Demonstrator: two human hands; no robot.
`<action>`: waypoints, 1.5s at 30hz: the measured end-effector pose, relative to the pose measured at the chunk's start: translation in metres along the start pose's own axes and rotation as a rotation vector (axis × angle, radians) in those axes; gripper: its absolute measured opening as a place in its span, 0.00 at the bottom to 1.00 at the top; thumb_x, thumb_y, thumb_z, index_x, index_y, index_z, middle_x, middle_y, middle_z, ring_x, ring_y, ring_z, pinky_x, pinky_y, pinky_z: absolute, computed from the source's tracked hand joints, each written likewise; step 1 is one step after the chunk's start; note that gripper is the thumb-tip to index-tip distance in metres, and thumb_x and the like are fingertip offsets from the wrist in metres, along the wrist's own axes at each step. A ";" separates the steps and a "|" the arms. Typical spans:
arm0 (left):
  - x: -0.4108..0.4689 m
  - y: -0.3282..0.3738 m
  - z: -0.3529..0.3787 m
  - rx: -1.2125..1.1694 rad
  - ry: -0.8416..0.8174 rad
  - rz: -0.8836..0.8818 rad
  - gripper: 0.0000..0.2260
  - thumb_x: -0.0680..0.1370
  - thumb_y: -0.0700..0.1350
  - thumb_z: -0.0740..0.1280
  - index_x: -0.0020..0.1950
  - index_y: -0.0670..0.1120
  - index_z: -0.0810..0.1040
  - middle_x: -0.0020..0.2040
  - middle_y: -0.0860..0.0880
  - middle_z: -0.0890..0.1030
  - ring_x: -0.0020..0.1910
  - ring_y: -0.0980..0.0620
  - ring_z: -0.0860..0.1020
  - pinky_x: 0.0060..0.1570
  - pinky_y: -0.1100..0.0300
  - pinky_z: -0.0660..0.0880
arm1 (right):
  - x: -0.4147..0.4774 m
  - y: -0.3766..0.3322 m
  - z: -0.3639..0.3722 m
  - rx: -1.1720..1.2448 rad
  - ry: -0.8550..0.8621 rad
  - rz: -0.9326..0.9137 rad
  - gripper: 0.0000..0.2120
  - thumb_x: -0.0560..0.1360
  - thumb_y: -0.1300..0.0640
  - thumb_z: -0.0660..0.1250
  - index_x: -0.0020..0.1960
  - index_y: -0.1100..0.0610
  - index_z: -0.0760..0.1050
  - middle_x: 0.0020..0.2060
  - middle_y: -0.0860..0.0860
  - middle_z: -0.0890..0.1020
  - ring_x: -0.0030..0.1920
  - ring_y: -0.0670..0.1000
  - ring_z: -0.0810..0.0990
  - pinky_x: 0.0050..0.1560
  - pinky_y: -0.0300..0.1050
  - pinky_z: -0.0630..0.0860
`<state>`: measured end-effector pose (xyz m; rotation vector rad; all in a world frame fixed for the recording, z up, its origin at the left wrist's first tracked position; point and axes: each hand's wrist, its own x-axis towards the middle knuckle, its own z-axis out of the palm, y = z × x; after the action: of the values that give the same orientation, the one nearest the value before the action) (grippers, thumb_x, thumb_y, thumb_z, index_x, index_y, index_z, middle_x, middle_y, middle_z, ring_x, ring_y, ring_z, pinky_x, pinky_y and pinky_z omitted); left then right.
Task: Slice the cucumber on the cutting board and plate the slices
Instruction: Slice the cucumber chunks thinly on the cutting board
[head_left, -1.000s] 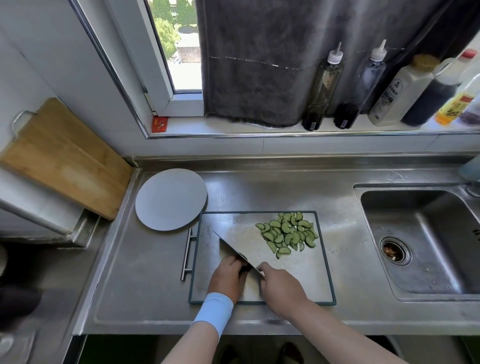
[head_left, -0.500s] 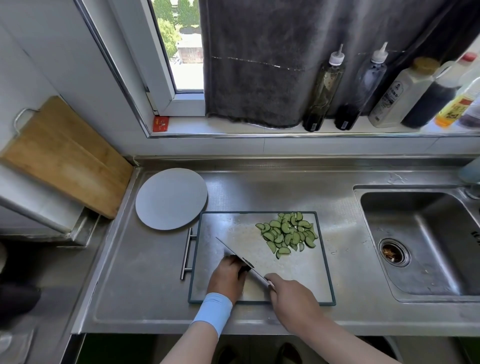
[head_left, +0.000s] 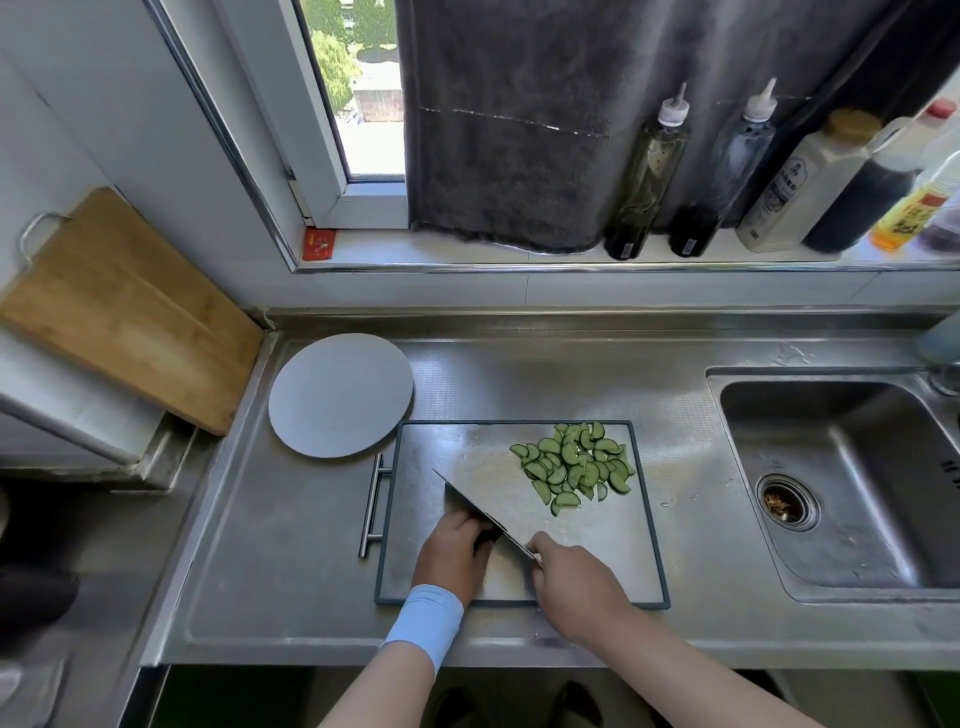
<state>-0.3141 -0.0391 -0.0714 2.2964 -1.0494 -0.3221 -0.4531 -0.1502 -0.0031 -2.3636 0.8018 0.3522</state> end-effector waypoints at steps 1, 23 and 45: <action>0.000 -0.001 0.001 -0.001 -0.003 -0.003 0.08 0.67 0.40 0.74 0.45 0.49 0.83 0.45 0.49 0.81 0.45 0.50 0.78 0.42 0.61 0.77 | 0.004 -0.002 0.001 0.004 -0.005 0.004 0.14 0.81 0.54 0.54 0.65 0.51 0.69 0.46 0.54 0.81 0.41 0.55 0.74 0.38 0.47 0.66; -0.001 0.000 0.000 0.029 0.016 0.018 0.10 0.68 0.41 0.75 0.45 0.52 0.83 0.45 0.52 0.81 0.46 0.51 0.78 0.44 0.64 0.74 | -0.022 0.006 -0.004 0.003 0.030 -0.016 0.12 0.82 0.52 0.54 0.63 0.47 0.70 0.46 0.51 0.82 0.41 0.53 0.75 0.38 0.47 0.68; -0.004 -0.002 0.003 0.017 0.007 -0.032 0.07 0.70 0.43 0.72 0.47 0.51 0.81 0.46 0.51 0.80 0.45 0.52 0.77 0.42 0.61 0.75 | 0.003 -0.012 0.000 0.033 -0.015 0.023 0.12 0.81 0.55 0.55 0.63 0.51 0.70 0.46 0.53 0.81 0.43 0.55 0.76 0.40 0.48 0.70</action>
<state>-0.3166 -0.0361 -0.0751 2.3302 -1.0164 -0.3191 -0.4436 -0.1441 0.0010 -2.3199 0.8227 0.3634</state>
